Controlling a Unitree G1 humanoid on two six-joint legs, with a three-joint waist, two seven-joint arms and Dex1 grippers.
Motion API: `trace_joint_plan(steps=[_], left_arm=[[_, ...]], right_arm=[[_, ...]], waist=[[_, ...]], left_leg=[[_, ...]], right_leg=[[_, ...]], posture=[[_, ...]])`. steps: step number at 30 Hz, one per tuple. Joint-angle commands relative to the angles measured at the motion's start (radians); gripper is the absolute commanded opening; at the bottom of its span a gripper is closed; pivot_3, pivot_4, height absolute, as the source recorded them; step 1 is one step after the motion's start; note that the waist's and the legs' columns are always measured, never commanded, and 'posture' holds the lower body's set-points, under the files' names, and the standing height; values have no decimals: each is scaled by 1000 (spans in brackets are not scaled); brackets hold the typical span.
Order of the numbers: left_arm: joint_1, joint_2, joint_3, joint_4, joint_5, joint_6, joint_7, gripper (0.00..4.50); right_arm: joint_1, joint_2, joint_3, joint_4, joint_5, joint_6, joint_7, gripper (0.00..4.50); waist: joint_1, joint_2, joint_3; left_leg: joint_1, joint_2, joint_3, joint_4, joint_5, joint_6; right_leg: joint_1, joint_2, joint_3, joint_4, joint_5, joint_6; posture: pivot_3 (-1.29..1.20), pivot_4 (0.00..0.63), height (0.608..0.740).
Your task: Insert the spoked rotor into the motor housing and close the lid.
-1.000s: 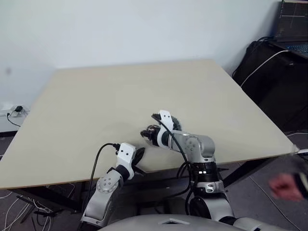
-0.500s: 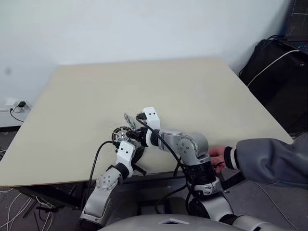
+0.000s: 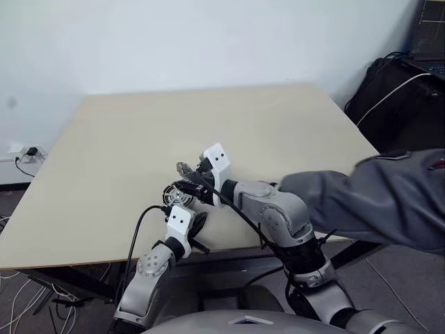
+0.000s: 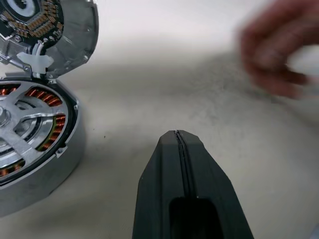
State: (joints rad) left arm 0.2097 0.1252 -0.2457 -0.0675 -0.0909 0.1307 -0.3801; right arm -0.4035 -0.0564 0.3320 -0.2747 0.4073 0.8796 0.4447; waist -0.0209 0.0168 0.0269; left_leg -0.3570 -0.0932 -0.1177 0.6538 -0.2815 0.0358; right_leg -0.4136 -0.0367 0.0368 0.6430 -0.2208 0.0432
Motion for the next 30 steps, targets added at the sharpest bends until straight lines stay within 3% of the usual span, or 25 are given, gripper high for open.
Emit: trace_joint_plan(steps=[1, 11, 30], left_arm=[[-1, 4, 2, -53, -7, -16, -6, 0], [-5, 14, 0, -57, -14, -10, -24, 0], [2, 24, -1, -71, -16, 8, -30, 0]], right_arm=[[17, -16, -9, -145, 57, -134, 110, 2157], [56, -27, -62, -217, 110, -235, 131, 2157], [169, -125, -113, -296, 121, -163, 24, 2157]], waist=[[1, 0, 0], [9, -1, 0], [14, -1, 0]], left_leg=[[0, 0, 0, 0, 0, 0], [4, 0, -1, 2, 0, 0], [4, 0, 0, 3, -1, 1]], right_leg=[[0, 0, 0, 0, 0, 0], [2, 0, -1, 0, 0, 1], [3, 0, -1, 0, 0, 1]], posture=[[0, 0, 740], [0, 0, 740], [0, 0, 740]])
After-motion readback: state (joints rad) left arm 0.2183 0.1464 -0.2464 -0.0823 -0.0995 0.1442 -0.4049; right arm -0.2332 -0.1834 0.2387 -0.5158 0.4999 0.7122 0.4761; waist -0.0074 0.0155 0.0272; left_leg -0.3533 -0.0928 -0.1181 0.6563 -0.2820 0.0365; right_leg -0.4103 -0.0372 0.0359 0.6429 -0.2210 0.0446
